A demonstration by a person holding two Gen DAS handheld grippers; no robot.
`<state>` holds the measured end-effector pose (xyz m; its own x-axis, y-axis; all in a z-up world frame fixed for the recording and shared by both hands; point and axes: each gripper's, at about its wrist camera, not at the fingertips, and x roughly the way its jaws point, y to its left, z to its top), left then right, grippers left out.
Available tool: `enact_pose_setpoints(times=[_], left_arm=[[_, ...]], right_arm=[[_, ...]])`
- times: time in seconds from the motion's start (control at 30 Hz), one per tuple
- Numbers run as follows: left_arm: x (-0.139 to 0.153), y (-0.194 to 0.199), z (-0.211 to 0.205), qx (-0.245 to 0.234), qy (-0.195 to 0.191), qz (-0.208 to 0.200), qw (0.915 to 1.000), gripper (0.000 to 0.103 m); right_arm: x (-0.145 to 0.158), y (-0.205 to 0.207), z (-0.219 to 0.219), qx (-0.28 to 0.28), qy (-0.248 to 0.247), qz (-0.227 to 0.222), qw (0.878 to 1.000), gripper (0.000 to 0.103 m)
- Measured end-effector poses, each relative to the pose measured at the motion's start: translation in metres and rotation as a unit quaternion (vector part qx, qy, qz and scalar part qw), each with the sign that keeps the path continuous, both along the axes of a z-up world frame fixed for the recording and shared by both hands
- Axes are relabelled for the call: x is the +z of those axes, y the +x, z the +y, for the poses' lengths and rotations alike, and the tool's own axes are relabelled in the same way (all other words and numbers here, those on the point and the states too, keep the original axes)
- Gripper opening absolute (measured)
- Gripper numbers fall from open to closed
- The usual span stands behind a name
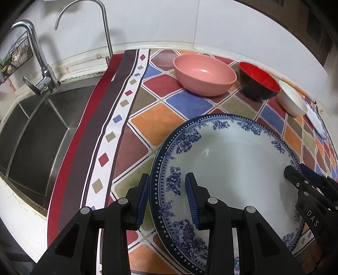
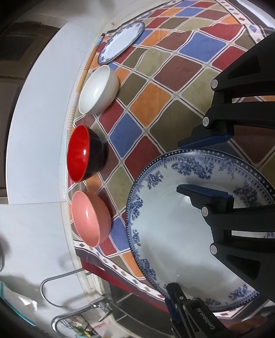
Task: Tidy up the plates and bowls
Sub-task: 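Lower the blue-rimmed plate onto the green plate and open both grippers, then move both grippers toward the smaller blue-rimmed plate by the wall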
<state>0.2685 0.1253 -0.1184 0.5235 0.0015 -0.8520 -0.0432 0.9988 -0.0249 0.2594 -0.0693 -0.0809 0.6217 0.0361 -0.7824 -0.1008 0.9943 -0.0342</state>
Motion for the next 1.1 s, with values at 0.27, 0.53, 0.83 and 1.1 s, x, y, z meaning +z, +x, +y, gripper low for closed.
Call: enact_pose_setpoints(times=[0.27,0.53,0.83,1.1], left_arm=[[-0.007,-0.001,-0.002,-0.002,0.004,0.009,0.9999,0.034],[-0.010,-0.001,-0.003,-0.005,0.003,0.012,0.9999,0.040],[0.009,-0.006,-0.007,-0.008,0.019,-0.020,0.9996,0.068],[0.033,-0.002,-0.033,-0.038,0.021,-0.055,0.9976,0.076]], right_arm=[[-0.010,0.002,0.000,-0.001,-0.003,0.018,1.000,0.036],[-0.019,0.003,-0.001,0.000,-0.006,0.033,0.999,0.036],[-0.014,0.002,-0.005,-0.011,-0.009,0.027,1.000,0.053],[0.004,-0.001,-0.022,-0.028,-0.006,0.007,1.000,0.070]])
